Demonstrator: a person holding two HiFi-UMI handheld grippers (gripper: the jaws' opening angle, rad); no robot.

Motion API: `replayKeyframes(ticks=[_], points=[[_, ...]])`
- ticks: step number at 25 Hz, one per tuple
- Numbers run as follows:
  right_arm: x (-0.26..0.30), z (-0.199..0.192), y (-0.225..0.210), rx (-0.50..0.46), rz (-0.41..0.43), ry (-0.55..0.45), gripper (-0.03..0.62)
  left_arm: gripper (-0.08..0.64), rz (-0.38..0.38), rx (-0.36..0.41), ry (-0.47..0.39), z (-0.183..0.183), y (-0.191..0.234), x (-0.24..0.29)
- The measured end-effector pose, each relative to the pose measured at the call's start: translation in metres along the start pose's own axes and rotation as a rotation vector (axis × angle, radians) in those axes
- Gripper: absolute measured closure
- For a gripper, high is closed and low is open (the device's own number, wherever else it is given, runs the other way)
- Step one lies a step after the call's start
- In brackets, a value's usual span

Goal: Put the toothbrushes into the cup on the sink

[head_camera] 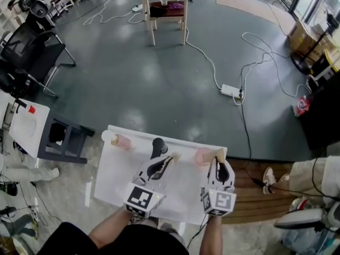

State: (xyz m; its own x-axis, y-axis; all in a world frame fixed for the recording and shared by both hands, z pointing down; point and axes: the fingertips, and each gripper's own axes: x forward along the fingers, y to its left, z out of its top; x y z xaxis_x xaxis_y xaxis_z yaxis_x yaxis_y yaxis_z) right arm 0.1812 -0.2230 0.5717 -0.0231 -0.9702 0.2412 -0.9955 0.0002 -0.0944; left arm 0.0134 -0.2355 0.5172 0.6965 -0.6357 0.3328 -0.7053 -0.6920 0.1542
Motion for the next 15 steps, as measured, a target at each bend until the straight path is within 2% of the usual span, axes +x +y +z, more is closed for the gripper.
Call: replayKeyframes(ticks=[5,15], points=[[0.003,-0.012,-0.005,-0.002,-0.012,0.015,0.538,0.554,-0.007,-0.015,0.031,-0.007,-0.001,0.003],[0.006,-0.017,-0.006,-0.002,-0.017,0.018,0.537,0.554,-0.012,-0.011,0.031,-0.008,-0.001,0.007]])
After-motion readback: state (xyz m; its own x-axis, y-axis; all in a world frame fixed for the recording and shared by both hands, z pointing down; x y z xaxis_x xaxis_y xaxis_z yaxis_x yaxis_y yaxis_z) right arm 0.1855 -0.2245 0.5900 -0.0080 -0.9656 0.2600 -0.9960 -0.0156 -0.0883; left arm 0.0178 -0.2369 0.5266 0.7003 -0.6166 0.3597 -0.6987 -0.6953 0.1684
